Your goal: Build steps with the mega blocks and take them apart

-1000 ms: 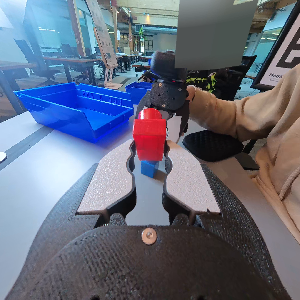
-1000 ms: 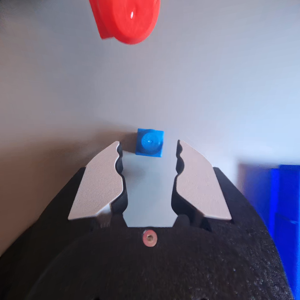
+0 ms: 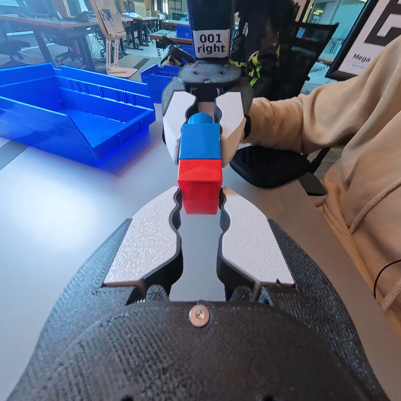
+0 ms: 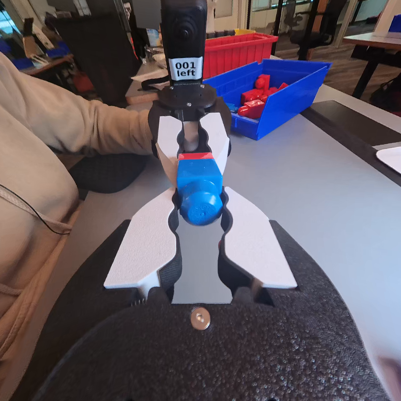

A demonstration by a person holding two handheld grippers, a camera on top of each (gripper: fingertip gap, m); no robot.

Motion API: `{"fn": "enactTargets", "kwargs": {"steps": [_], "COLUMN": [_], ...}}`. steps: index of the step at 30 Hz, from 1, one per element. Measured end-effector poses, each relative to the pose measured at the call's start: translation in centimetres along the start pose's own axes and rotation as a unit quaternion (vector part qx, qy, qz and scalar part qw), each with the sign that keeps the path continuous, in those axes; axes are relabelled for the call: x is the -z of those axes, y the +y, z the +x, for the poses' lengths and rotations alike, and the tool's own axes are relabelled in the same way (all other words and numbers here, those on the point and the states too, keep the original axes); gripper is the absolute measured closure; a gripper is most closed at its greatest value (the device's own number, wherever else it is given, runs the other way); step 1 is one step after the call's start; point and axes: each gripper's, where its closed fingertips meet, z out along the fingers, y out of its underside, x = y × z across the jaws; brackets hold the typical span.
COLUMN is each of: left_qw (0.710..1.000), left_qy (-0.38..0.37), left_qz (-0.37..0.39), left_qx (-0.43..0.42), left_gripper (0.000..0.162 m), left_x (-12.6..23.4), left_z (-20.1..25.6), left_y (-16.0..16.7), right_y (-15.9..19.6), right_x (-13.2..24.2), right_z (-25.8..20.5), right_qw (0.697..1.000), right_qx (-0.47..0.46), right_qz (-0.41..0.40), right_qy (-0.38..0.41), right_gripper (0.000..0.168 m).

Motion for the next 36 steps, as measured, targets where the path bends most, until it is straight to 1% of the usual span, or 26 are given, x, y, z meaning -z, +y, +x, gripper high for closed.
{"fn": "enactTargets", "kwargs": {"steps": [3, 6, 8, 9, 11, 13, 14, 16, 18, 20, 21, 23, 24, 25, 26, 28, 29, 32, 34, 36], "left_qw": [1.0, 1.0, 1.0, 1.0, 0.999, 0.999, 0.999, 0.999, 0.999, 0.996, 0.995, 0.992, 0.99, 0.987, 0.986, 0.985, 0.985, 0.986, 0.987, 0.988], "left_qy": [0.001, -0.003, -0.007, -0.009, -0.013, -0.014, -0.011, -0.007, -0.013, -0.056, -0.07, -0.089, -0.102, -0.115, -0.123, -0.128, -0.13, -0.135, -0.135, -0.133], "left_qz": [-0.011, -0.001, 0.017, 0.024, 0.033, 0.035, 0.036, 0.035, 0.041, 0.061, 0.072, 0.09, 0.101, 0.109, 0.114, 0.119, 0.115, 0.094, 0.084, 0.074], "left_qx": [-0.002, -0.009, -0.011, -0.008, 0.001, 0.005, 0.005, 0.001, -0.003, -0.011, -0.007, 0.013, 0.017, 0.016, 0.015, 0.014, 0.01, -0.006, -0.013, -0.014], "left_gripper": [0.129, 0.129, 0.128, 0.128, 0.128, 0.128, 0.128, 0.128, 0.128, 0.126, 0.119, 0.12, 0.124, 0.127, 0.128, 0.129, 0.129, 0.13, 0.13, 0.131], "left_x": [-0.1, 0.0, 0.2, 0.5, 0.9, 0.9, 0.7, 0.4, 0.4, 0.9, 1.4, 2.7, 3.4, 3.9, 4.3, 4.5, 4.4, 3.9, 3.5, 3.1], "left_z": [0.0, -0.2, -0.3, -0.5, -0.9, -1.0, -0.9, -0.6, -0.5, -1.8, -2.4, -3.4, -3.9, -4.4, -4.6, -4.6, -4.6, -4.3, -4.1, -4.0], "left_y": [0.4, -0.3, -1.1, -1.2, -1.2, -1.0, -1.0, -1.0, -1.2, -2.0, -2.5, -3.2, -3.6, -3.9, -4.1, -4.4, -4.3, -3.8, -3.5, -3.1], "right_y": [0.5, -0.4, -0.9, -1.1, -1.9, -2.4, -2.5, -2.8, -3.0, -4.2, -5.2, -7.3, -7.9, -8.1, -7.7, -5.1, -3.6, 1.7, 5.0, 7.3], "right_x": [0.0, 0.2, 0.7, 1.1, 1.9, 2.2, 2.2, 2.2, 2.5, 3.6, 4.9, 8.3, 10.3, 12.4, 14.6, 19.1, 20.8, 23.7, 24.8, 25.0], "right_z": [0.1, 0.2, 0.4, 0.5, 0.8, 0.9, 0.9, 0.6, 0.6, 1.8, 3.2, 7.1, 9.8, 12.8, 16.1, 22.6, 25.4, 31.8, 34.8, 37.0], "right_qw": [1.0, 1.0, 1.0, 0.999, 0.999, 0.998, 0.998, 0.997, 0.998, 0.998, 0.995, 0.984, 0.972, 0.954, 0.931, 0.869, 0.844, 0.787, 0.752, 0.729], "right_qx": [0.007, 0.013, 0.02, 0.022, 0.014, 0.007, 0.009, 0.015, 0.016, 0.027, 0.031, 0.01, -0.003, -0.006, -0.014, -0.061, -0.09, -0.197, -0.254, -0.306], "right_qz": [-0.008, 0.008, 0.011, 0.017, 0.044, 0.06, 0.064, 0.071, 0.057, 0.039, 0.033, 0.025, 0.012, -0.011, -0.048, -0.14, -0.166, -0.207, -0.21, -0.189], "right_qy": [-0.002, 0.007, 0.016, 0.02, 0.022, 0.023, 0.025, 0.021, 0.017, 0.05, 0.088, 0.178, 0.235, 0.299, 0.361, 0.471, 0.502, 0.546, 0.571, 0.582], "right_gripper": [0.132, 0.132, 0.121, 0.12, 0.123, 0.13, 0.135, 0.136, 0.138, 0.139, 0.139, 0.139, 0.139, 0.138, 0.139, 0.138, 0.139, 0.138, 0.138, 0.138]}}
